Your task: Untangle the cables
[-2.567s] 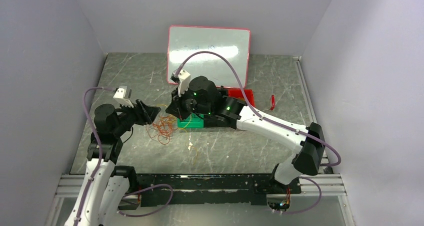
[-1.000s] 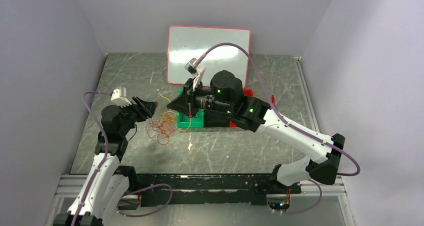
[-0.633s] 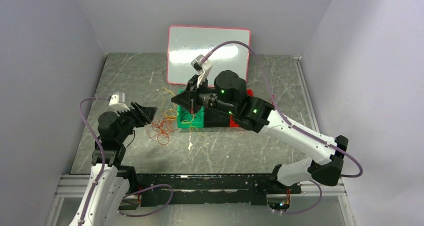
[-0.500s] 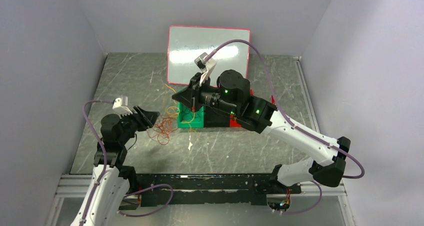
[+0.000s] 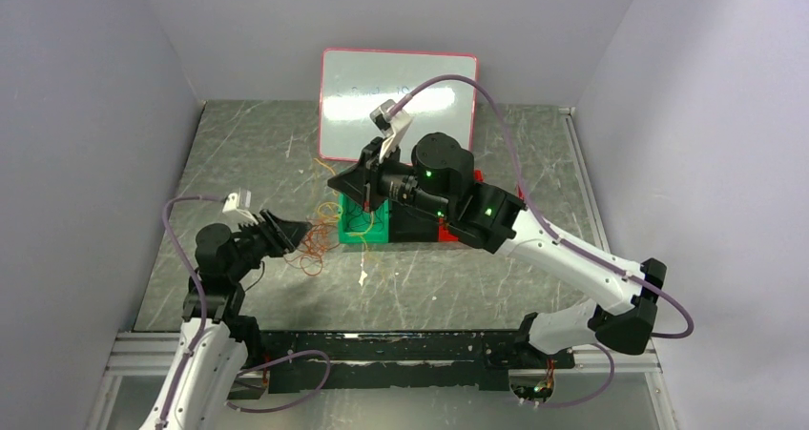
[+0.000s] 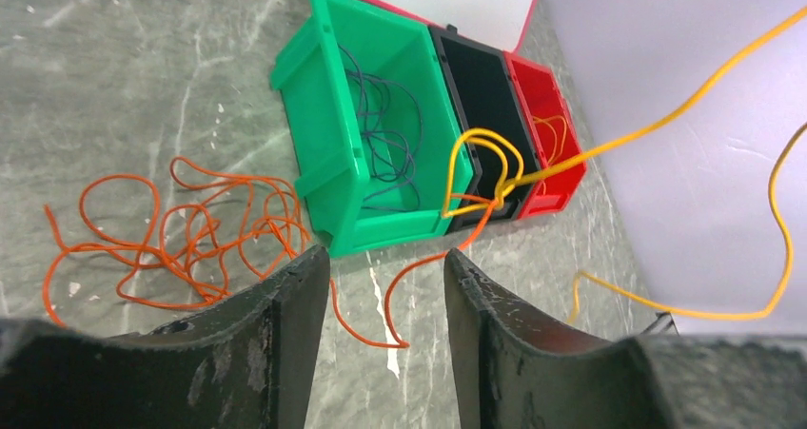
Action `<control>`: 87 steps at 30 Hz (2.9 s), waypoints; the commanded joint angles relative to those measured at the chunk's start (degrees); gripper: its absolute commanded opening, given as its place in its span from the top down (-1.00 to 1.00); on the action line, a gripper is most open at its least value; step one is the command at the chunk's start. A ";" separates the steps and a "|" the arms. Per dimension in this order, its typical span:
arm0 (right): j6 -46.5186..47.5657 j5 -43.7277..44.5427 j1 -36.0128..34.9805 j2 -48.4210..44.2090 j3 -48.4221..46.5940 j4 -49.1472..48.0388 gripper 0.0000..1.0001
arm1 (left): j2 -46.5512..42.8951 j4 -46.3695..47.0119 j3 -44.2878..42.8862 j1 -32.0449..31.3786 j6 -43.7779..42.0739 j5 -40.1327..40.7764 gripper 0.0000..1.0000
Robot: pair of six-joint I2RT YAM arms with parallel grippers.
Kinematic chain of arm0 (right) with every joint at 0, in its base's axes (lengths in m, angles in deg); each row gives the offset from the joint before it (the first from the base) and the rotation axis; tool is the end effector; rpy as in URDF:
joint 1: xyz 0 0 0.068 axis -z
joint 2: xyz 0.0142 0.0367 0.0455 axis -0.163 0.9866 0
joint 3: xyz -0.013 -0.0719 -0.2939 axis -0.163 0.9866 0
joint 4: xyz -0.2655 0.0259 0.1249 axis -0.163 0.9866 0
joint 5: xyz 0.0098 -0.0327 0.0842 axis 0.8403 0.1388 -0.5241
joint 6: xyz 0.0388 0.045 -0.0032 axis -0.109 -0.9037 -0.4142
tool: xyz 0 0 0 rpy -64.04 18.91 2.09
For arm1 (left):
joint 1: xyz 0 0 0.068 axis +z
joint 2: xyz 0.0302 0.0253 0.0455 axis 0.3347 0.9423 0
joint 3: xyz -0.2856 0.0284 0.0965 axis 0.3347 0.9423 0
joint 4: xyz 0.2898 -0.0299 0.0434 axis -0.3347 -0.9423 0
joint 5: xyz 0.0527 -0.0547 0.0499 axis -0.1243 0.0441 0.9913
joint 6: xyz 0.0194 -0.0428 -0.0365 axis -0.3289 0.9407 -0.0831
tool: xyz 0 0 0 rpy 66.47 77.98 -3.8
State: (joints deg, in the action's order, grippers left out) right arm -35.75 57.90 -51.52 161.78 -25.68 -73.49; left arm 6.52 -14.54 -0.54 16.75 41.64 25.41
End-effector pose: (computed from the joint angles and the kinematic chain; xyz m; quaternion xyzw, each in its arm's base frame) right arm 0.1637 0.2990 0.4803 -0.2640 0.6834 0.4624 0.4995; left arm 0.1495 -0.0261 0.2293 -0.0894 0.7701 -0.3670 0.5141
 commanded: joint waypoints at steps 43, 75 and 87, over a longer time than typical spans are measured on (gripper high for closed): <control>8.04 30.42 0.14 -21.21 9.07 1.71 1.00 | 20.50 -3.58 -6.16 1.58 5.21 23.29 0.86; 19.27 38.01 4.43 -14.71 -4.43 17.84 1.00 | 13.63 -20.20 -23.61 4.65 -8.10 20.26 -0.74; 20.61 18.18 25.39 -7.33 -7.14 12.41 1.00 | 13.86 -24.47 -28.55 4.65 -17.25 15.83 -0.74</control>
State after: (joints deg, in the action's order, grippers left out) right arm -16.47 83.65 -30.52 153.08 -31.06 -57.50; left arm 21.65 -36.90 -27.12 20.85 29.11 43.55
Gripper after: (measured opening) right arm 0.016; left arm 0.867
